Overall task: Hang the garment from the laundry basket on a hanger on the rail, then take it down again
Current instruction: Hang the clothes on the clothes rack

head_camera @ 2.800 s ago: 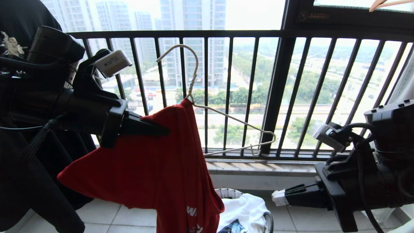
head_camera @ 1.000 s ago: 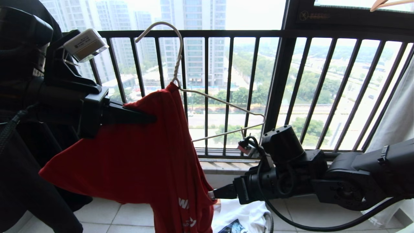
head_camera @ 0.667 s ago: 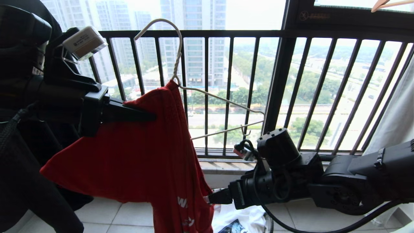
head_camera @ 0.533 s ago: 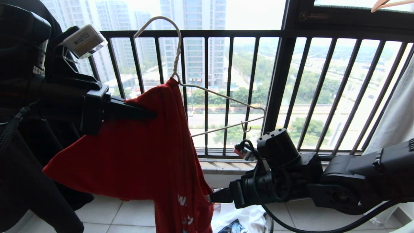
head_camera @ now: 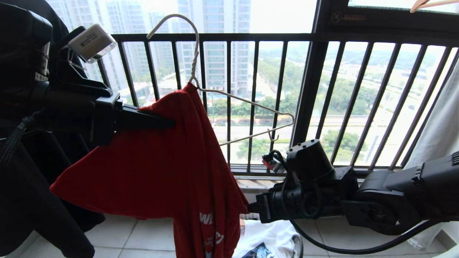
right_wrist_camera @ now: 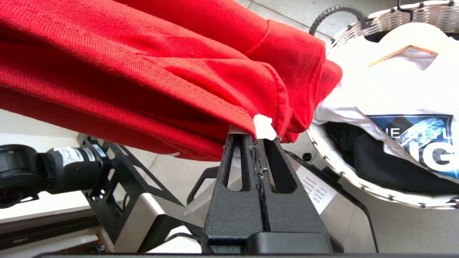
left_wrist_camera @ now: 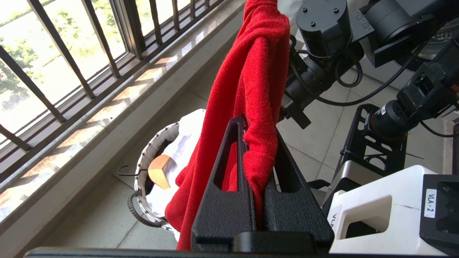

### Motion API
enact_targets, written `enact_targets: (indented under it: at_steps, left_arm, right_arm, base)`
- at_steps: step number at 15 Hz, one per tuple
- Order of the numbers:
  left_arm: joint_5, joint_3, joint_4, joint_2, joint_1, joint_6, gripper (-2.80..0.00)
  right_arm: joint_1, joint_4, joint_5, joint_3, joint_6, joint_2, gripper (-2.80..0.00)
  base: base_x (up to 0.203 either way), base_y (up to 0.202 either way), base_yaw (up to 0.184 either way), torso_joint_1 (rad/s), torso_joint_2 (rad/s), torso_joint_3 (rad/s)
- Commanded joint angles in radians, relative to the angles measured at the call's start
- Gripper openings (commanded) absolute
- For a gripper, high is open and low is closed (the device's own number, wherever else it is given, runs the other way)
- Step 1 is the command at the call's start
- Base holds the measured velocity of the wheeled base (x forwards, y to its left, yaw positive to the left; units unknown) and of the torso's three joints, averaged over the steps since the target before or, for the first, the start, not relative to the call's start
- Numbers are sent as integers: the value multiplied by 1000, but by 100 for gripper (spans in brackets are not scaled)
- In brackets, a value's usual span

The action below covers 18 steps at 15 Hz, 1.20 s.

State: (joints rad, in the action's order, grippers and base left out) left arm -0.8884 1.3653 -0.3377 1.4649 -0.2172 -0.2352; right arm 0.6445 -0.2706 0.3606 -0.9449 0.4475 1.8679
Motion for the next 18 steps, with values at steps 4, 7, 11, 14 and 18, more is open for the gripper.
enact_targets:
  at_steps: [4,7,11,14,18]
  left_arm:
    - [-4,-4,-1,-15,1,-2,-280]
    - [-11,-17,-1,-34,1,-4,-280]
    - [-61,-29,-1,-38,-2,-9,-280]
    - [-61,-32,-1,-32,-13,-10,-280]
    - [-60,-40,-1,-2,-41,-20,-280]
  right_arm:
    - [-115,-2,-5,-24,-6,-19,-280]
    - [-168,-2,-5,-48,-10,-24,-280]
    - [-228,-1,-5,-70,-33,-34,-280]
    - [-272,-1,-3,-84,-45,-47,-280]
    - [-338,3,17,-96,-46,-82,-280]
  base:
    - [0,0,0,0,0,0]
    - [0,0,0,0,0,0]
    - [0,0,0,0,0,0]
    - [0,0,0,0,0,0]
    - [0,0,0,0,0,0]
